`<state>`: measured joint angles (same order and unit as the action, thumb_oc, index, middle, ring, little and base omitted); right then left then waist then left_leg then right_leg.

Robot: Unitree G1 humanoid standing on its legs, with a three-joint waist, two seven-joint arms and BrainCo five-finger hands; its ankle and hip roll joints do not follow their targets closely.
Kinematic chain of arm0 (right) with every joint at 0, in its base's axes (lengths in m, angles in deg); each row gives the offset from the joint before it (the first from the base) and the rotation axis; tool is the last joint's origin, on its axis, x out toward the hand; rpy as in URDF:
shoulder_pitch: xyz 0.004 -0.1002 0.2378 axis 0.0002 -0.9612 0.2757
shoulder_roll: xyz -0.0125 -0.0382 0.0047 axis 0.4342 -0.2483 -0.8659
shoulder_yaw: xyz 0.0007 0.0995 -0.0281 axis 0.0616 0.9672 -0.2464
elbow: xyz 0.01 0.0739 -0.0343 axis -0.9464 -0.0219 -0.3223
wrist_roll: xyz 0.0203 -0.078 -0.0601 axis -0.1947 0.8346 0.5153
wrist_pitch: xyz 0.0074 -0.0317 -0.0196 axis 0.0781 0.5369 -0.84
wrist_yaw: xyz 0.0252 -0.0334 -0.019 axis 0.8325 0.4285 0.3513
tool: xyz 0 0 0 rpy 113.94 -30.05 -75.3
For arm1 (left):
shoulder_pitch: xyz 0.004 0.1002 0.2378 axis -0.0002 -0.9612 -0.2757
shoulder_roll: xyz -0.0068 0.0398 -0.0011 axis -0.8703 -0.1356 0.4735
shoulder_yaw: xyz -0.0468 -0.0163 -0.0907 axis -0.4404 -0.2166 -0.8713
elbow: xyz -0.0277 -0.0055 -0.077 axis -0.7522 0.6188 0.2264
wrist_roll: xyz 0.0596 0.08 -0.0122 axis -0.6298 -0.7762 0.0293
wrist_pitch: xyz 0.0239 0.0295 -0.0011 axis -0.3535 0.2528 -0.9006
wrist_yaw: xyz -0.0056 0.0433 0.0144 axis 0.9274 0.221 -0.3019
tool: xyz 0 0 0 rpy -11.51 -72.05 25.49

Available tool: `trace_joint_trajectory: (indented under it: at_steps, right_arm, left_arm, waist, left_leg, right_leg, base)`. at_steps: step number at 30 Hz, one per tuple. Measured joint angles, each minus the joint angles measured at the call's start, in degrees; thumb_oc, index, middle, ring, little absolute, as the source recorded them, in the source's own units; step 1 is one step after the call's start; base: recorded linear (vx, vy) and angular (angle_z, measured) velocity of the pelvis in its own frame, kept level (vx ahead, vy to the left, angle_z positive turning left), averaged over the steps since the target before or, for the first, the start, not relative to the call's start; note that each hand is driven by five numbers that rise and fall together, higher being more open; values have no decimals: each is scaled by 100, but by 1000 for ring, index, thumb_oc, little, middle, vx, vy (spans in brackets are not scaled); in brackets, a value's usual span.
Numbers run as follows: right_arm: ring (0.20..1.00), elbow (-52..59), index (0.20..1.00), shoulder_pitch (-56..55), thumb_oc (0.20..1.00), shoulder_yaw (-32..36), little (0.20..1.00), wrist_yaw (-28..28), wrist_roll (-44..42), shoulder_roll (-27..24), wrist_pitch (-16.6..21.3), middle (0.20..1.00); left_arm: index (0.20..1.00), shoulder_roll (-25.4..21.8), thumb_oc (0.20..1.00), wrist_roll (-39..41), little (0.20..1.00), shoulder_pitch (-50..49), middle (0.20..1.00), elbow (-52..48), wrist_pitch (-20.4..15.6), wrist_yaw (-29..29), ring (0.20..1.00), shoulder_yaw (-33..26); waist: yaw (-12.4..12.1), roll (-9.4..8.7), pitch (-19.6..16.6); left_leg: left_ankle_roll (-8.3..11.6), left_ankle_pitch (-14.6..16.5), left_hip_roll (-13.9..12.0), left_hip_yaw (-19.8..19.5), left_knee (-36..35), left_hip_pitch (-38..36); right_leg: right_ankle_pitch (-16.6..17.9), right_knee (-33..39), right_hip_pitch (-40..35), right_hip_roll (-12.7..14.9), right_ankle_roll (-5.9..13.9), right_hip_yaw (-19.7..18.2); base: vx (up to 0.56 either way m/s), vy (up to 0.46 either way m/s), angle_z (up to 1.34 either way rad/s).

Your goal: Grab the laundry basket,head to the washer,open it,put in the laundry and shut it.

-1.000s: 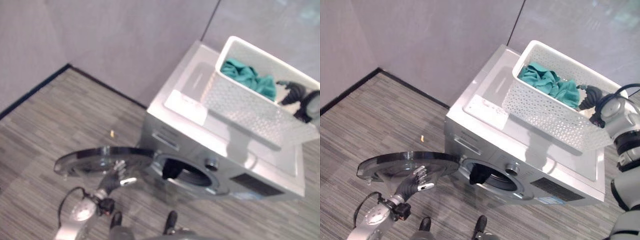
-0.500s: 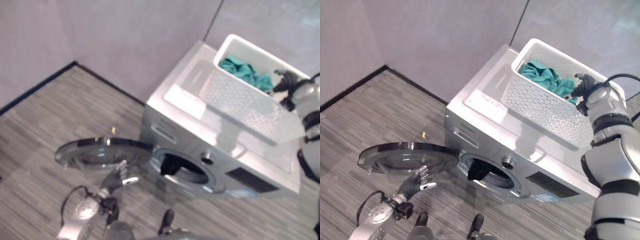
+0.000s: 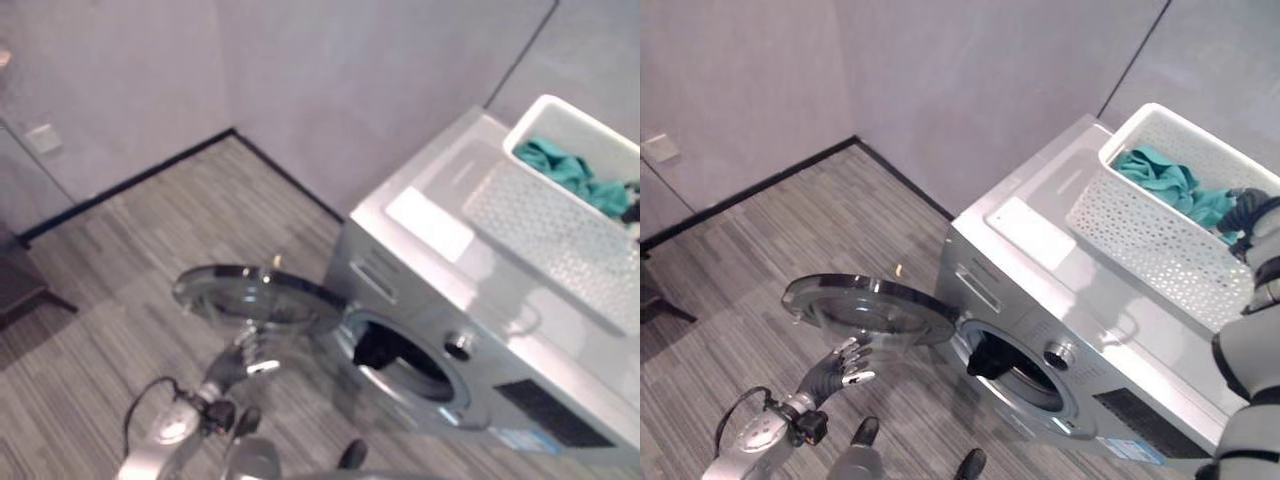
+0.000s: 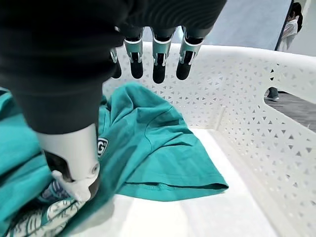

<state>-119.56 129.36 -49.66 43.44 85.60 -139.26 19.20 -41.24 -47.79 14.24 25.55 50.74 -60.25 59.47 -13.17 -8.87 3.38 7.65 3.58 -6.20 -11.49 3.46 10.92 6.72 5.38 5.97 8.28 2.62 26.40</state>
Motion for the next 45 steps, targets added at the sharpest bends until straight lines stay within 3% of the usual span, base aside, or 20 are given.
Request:
trace_joint_trajectory:
  at_steps: [8,10,13,17,21,22,24,27,28,29,30,31,32,33,34,35,38,40,42,45]
  right_arm:
    - [1000,951,1000,-107,1000,-352,1000,-412,-10,-210,-90,1000]
    - [1000,2187,1000,-372,1000,-769,1000,-614,-112,-570,-211,1000]
    - [1000,2645,1000,-512,1000,-711,1000,-936,-406,-638,-146,1000]
    - [1000,4557,1000,-1157,1000,-878,1000,-1260,-1046,-1331,-362,1000]
    - [1000,5164,1000,-1373,1000,-800,1000,-1642,-1872,-1523,-431,1000]
    - [1000,5206,1000,-1404,1000,-793,1000,-1700,-1980,-1522,-440,1000]
    - [849,5743,849,-1572,849,-793,849,-1927,-2354,-1687,-608,849]
    - [721,5851,721,-1584,721,-775,721,-2042,-2711,-1736,-610,721]
    - [511,5819,511,-1540,511,-750,511,-2028,-2790,-1715,-605,511]
    - [479,5796,479,-1491,479,-779,479,-2026,-2848,-1704,-606,479]
    - [379,5787,379,-1443,379,-806,379,-2029,-2892,-1690,-602,379]
    - [395,5789,395,-1414,395,-814,395,-2080,-2926,-1683,-591,395]
    - [482,5793,482,-1386,482,-852,482,-2136,-2996,-1683,-588,482]
    - [482,5822,482,-1376,482,-855,482,-2197,-3040,-1684,-591,482]
    - [862,5835,862,-1374,862,-855,862,-2227,-3117,-1686,-591,862]
    - [1000,5838,1000,-1408,1000,-845,1000,-2277,-3220,-1700,-580,1000]
    - [1000,5680,1000,-1441,1000,-845,1000,-2298,-3357,-1706,-513,1000]
    - [1000,5164,1000,-1400,1000,-1014,1000,-2171,-3299,-1642,-208,1000]
    - [1000,3400,1000,-1113,1000,-795,1000,-1801,-2967,-809,138,1000]
    - [1000,1882,1000,-932,1000,-206,1000,-1060,-2420,-209,227,1000]
  left_arm:
    - [1000,43,1000,-7,1000,107,1000,0,-1,84,1000,90]
    - [1000,53,1000,-14,1000,151,1000,-12,-10,88,1000,178]
    - [1000,82,1000,-23,1000,225,1000,-26,-7,123,1000,294]
    - [1000,91,1000,-22,1000,334,1000,-103,-25,145,1000,354]
    - [1000,92,1000,-22,1000,398,1000,-129,-71,226,1000,386]
    - [1000,83,1000,-23,1000,400,1000,-129,-73,227,1000,402]
    - [1000,64,1000,-22,1000,474,1000,-159,-131,228,1000,442]
    - [1000,45,1000,-22,1000,479,1000,-172,-168,239,1000,453]
    - [1000,33,1000,-22,1000,487,1000,-172,-188,239,1000,448]
    - [1000,32,1000,-22,1000,492,1000,-172,-191,239,1000,448]
    - [1000,33,1000,-23,1000,497,1000,-172,-196,239,1000,448]
    - [1000,34,1000,-23,1000,504,1000,-172,-205,239,1000,447]
    - [1000,33,1000,-24,1000,504,1000,-173,-214,240,1000,449]
    - [1000,38,1000,-24,1000,497,1000,-173,-229,242,1000,449]
    - [1000,40,1000,-23,1000,489,1000,-173,-239,244,1000,449]
    - [1000,47,1000,-23,1000,474,1000,-174,-252,263,1000,447]
    - [1000,40,1000,-21,1000,441,1000,-175,-276,346,1000,442]
    - [1000,48,1000,-7,1000,455,1000,-176,-281,348,1000,421]
    - [1000,86,1000,32,1000,458,1000,-153,-280,338,1000,348]
    - [1000,139,1000,42,1000,514,1000,-137,-297,298,1000,258]
  waist:
    - [2,-6,74]
    - [22,-62,87]
    - [27,-174,105]
    - [2,-330,226]
    - [1,-509,281]
    - [2,-471,323]
    - [-6,-510,340]
    - [-6,-510,340]
    - [-7,-505,344]
    - [-8,-504,345]
    - [-10,-499,348]
    - [-12,-511,339]
    - [-13,-503,345]
    - [-14,-492,352]
    - [-14,-482,360]
    - [-12,-454,380]
    - [-11,-453,378]
    - [15,-451,372]
    - [9,-456,366]
    - [-24,-372,353]
  left_leg:
    - [-3,4,-26,-1,11,14]
    - [4,-2,-31,-16,-43,-4]
    - [30,-20,-36,-7,-46,-33]
    - [33,-24,-32,-32,-49,-20]
    - [34,-22,-27,-19,-71,-102]
    - [34,-21,-26,-22,-72,-108]
    - [33,-20,-26,-37,-80,-113]
    - [33,-20,-25,-25,-83,-131]
    - [33,-21,-25,-26,-78,-130]
    - [33,-21,-25,-24,-77,-133]
    - [33,-21,-25,-19,-77,-135]
    - [33,-21,-25,-17,-76,-145]
    - [33,-22,-26,-13,-77,-154]
    - [32,-22,-26,-6,-78,-169]
    - [32,-22,-26,-3,-78,-183]
    - [31,-22,-27,0,-84,-245]
    - [30,-22,-31,13,-124,-295]
    - [29,-22,-21,51,-117,-310]
    - [21,-16,-15,152,-103,-365]
    - [1,-4,13,170,-66,-347]
  right_leg:
    - [-14,1,8,-20,-12,-10]
    - [-12,1,4,-46,13,6]
    - [-4,-1,-3,-49,19,2]
    - [-3,-2,-5,-48,20,19]
    - [-1,-5,-71,-38,21,22]
    - [-2,-1,-81,-36,21,27]
    - [-4,-1,-92,-33,23,43]
    - [-4,-1,-99,-30,24,42]
    - [-4,-1,-100,-28,24,41]
    - [-4,-1,-102,-28,24,38]
    - [-4,-1,-103,-28,24,33]
    - [-4,-1,-109,-26,24,28]
    - [-3,-2,-113,-24,24,22]
    - [-2,-2,-124,-23,26,16]
    - [-2,-2,-135,-23,26,13]
    - [-2,-2,-197,-28,26,12]
    - [-4,-2,-205,-26,28,-10]
    - [2,-15,-198,-16,31,-35]
    - [17,-13,-202,-8,40,-153]
    - [18,-2,-190,20,43,-197]
  base:
    - [0,0,0]
    - [0,0,0]
    - [16,-16,0]
    - [7,-32,3]
    - [-1,-2,-1]
    - [-8,-1,3]
    - [-6,0,2]
    - [0,0,0]
    - [0,0,0]
    - [0,0,0]
    - [0,0,0]
    - [0,0,0]
    - [-1,12,-3]
    - [-3,11,-3]
    - [0,0,0]
    - [0,0,0]
    - [-11,8,-6]
    - [-30,20,-6]
    - [-13,12,-18]
    - [-5,11,-7]
